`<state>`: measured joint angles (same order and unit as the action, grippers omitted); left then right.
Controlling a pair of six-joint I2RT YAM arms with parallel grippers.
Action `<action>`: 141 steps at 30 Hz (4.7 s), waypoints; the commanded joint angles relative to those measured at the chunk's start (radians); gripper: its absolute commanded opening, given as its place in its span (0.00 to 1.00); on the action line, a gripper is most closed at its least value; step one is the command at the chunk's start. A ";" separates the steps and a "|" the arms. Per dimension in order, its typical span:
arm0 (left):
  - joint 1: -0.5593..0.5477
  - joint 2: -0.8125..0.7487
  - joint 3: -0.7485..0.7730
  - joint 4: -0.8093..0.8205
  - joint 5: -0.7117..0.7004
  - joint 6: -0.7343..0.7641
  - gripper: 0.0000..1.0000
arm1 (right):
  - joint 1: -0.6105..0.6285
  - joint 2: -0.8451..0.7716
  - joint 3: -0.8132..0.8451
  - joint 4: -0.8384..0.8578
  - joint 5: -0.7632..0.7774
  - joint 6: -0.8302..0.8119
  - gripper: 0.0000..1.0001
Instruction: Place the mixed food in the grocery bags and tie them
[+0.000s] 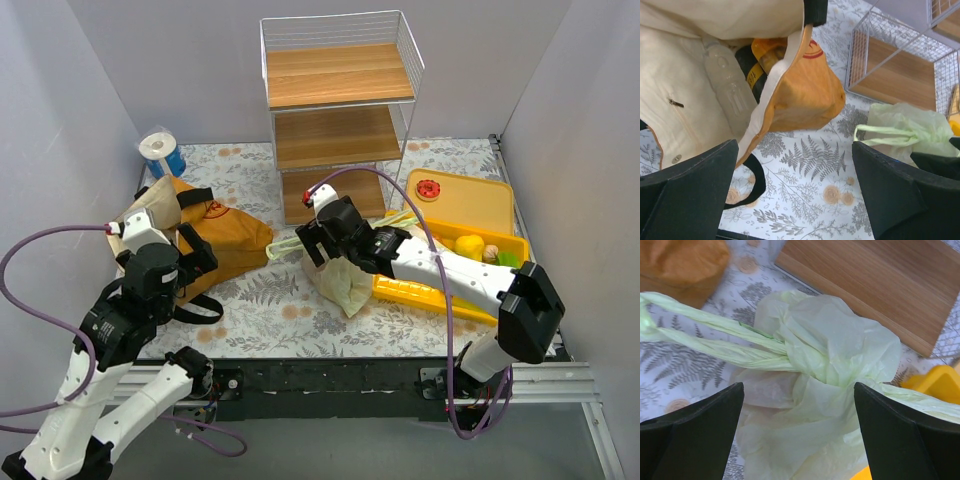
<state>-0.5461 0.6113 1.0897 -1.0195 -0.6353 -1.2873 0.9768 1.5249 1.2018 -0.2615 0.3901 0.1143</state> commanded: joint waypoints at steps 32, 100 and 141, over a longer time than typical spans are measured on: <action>0.005 0.099 -0.203 0.291 -0.043 0.144 0.98 | -0.177 -0.026 0.104 -0.116 -0.339 0.013 0.98; 0.344 0.225 -0.053 0.607 1.140 0.223 0.98 | -0.153 -0.446 0.068 -0.018 -0.496 0.108 0.01; 0.344 0.114 -0.030 0.090 0.339 0.212 0.70 | 0.298 -0.371 0.190 0.347 -0.089 0.002 0.01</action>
<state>-0.2047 0.7189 1.0737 -0.9436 -0.2317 -1.0927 1.2716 1.1713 1.3941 -0.0143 0.2871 0.1238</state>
